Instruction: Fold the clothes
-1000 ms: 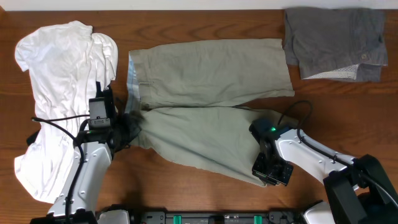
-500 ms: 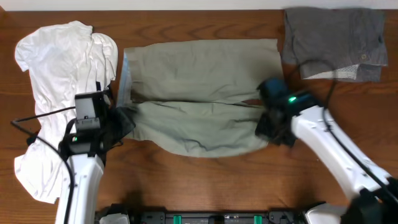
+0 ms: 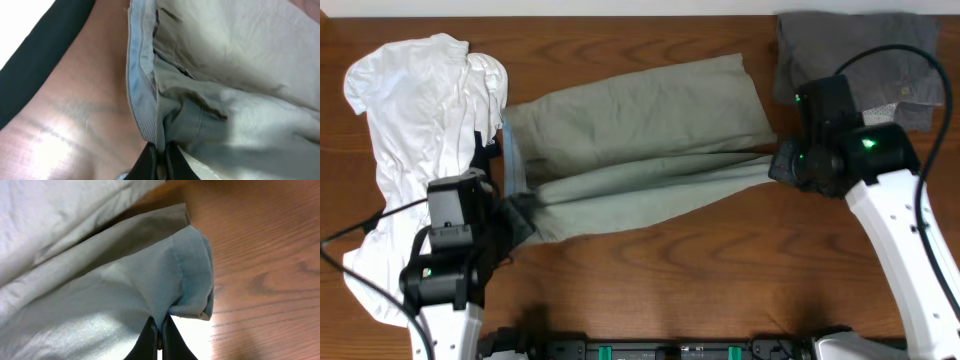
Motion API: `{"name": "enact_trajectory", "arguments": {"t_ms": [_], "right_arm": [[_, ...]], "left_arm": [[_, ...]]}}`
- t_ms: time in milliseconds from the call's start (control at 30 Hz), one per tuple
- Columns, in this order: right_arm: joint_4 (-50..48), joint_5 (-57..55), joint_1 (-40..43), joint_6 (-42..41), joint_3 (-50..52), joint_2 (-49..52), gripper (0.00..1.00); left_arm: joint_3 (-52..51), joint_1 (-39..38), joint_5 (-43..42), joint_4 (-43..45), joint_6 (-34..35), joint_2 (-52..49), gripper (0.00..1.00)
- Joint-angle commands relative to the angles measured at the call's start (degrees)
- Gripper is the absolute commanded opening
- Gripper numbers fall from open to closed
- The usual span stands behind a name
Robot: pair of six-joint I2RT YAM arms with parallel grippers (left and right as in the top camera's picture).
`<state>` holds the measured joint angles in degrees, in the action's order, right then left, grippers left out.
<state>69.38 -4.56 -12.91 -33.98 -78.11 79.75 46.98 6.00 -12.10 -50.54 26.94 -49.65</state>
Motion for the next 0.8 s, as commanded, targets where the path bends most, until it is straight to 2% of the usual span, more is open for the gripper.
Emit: {"name": "enact_trajectory", "arguments": {"t_ms": [0, 200, 333, 533, 767], "right_arm": [[0.63, -2.56, 0.9, 3.32, -1.84, -4.07, 0.01], [4.35, -2.54, 0.9, 4.31, -1.81, -9.51, 0.01], [4.66, -2.54, 0.87, 4.96, -1.81, -11.34, 0.01], [-1.53, -2.54, 0.85, 6.43, -1.73, -7.87, 0.01], [-8.41, -2.75, 0.9, 6.49, -1.73, 0.72, 0.01]], "left_arm": [[4.2, 0.46, 0.76, -3.61, -0.79, 2.34, 0.06], [7.8, 0.42, -1.53, -13.99, -0.79, 3.93, 0.06], [7.78, 0.42, -2.23, -16.35, -0.81, 4.02, 0.06], [7.74, 0.42, 2.27, -12.22, -0.76, 2.32, 0.06], [7.74, 0.42, 3.43, -0.85, -0.79, -5.11, 0.06]]}}
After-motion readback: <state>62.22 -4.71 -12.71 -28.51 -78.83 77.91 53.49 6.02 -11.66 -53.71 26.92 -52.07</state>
